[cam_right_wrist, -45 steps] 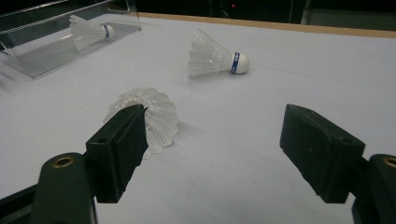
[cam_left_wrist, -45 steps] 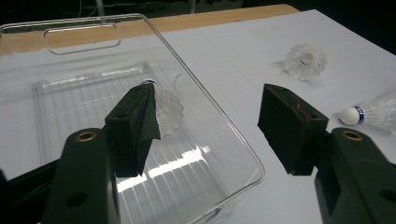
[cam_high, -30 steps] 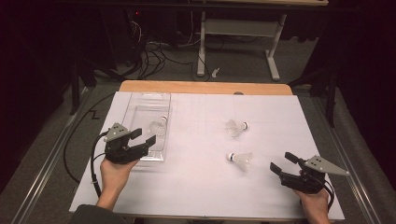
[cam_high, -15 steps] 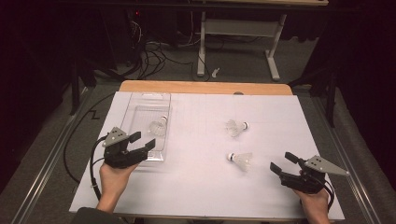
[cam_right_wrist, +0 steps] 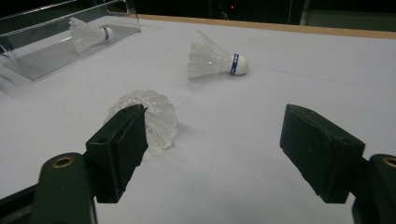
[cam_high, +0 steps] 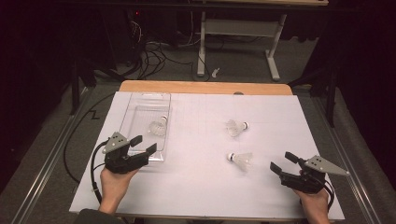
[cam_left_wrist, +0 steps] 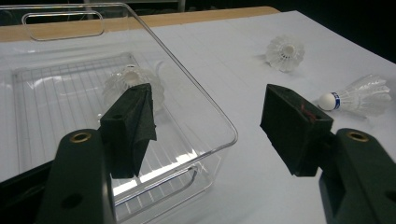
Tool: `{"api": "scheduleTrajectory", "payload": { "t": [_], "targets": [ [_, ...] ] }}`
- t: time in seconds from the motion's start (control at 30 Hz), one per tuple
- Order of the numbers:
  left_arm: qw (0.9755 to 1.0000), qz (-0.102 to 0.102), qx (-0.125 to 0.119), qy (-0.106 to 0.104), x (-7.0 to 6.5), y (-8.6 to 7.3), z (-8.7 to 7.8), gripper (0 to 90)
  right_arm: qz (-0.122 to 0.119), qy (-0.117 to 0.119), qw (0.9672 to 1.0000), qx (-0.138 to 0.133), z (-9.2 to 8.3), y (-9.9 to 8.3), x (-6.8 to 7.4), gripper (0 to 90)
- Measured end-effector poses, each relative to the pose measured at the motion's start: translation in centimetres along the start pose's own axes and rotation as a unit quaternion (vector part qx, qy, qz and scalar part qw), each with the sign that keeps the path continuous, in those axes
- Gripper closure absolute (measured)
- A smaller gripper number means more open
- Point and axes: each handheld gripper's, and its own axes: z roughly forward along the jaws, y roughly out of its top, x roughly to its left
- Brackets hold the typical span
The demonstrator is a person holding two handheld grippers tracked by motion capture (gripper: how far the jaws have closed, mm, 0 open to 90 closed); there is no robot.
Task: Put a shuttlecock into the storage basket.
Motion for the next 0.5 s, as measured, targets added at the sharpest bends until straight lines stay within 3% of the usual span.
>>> {"api": "scheduleTrajectory", "payload": {
  "t": [0.5],
  "targets": [
    [1.0000,0.002,-0.005,0.002,-0.11,-0.98,-0.05,35.4,0.004,-0.001,1.0000,-0.001,-0.01,0.01,-0.04,23.6]
  ]
}}
